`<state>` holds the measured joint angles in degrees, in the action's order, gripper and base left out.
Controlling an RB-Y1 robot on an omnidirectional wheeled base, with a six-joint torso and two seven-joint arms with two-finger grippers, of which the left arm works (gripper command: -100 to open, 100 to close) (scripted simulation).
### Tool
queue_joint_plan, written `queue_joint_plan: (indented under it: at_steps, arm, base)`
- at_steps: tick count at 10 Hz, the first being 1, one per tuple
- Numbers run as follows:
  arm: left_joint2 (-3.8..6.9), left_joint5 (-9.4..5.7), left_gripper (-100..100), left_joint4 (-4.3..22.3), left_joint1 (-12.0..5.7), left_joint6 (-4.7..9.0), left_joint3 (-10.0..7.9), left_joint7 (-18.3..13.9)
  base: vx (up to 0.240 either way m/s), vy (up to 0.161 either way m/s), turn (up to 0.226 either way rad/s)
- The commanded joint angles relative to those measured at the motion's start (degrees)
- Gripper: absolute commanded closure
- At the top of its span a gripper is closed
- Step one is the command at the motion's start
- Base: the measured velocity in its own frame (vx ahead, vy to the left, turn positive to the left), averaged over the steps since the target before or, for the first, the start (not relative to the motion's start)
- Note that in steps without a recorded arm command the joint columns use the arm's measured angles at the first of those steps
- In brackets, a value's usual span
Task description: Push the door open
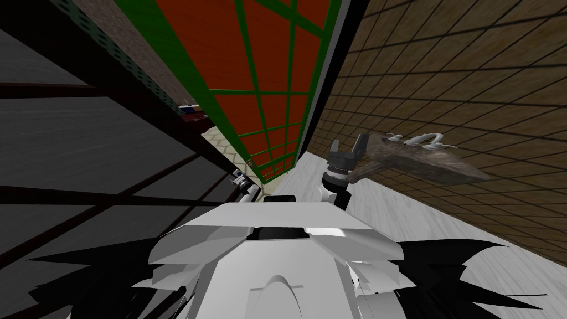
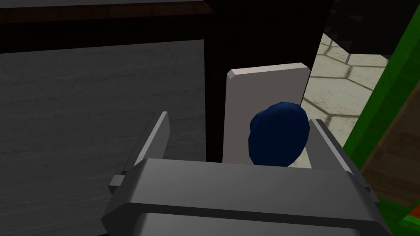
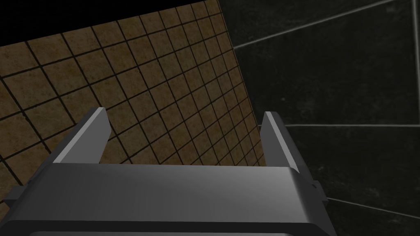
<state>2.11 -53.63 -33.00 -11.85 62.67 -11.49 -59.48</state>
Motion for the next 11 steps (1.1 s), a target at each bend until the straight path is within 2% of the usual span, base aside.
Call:
queue_joint_plan:
  at_steps: [1,2,3,4,5,8,9,11]
  arm:
    - [0.68,-0.07,100,-2.86,2.86,-0.34,-0.67,1.0]
    - [0.68,-0.07,100,-2.91,3.15,-0.34,-0.67,1.0]
    - [0.68,-0.07,100,-2.9,2.46,-0.34,-0.67,1.0]
    - [-0.12,-1.37,100,-2.68,1.71,0.81,-1.75,1.85]
    - [-0.12,-1.37,100,-2.68,1.71,0.81,-1.75,1.85]
    - [-0.12,-1.37,100,-2.68,1.71,0.81,-1.75,1.85]
    - [0.23,-2.14,100,-2.35,1.73,1.6,-2.68,1.99]
    - [0.23,-2.14,100,-2.35,1.73,1.6,-2.68,1.99]
  base:
    - [-0.006,0.017,0.031]
    - [-0.001,0.011,0.014]
    - [-0.003,0.009,-0.023]
    - [0.017,0.078,-0.231]
    - [0.03,0.096,-0.141]
    - [0.02,0.019,0.022]
    - [-0.006,0.042,-0.086]
    - [0.009,0.034,-0.035]
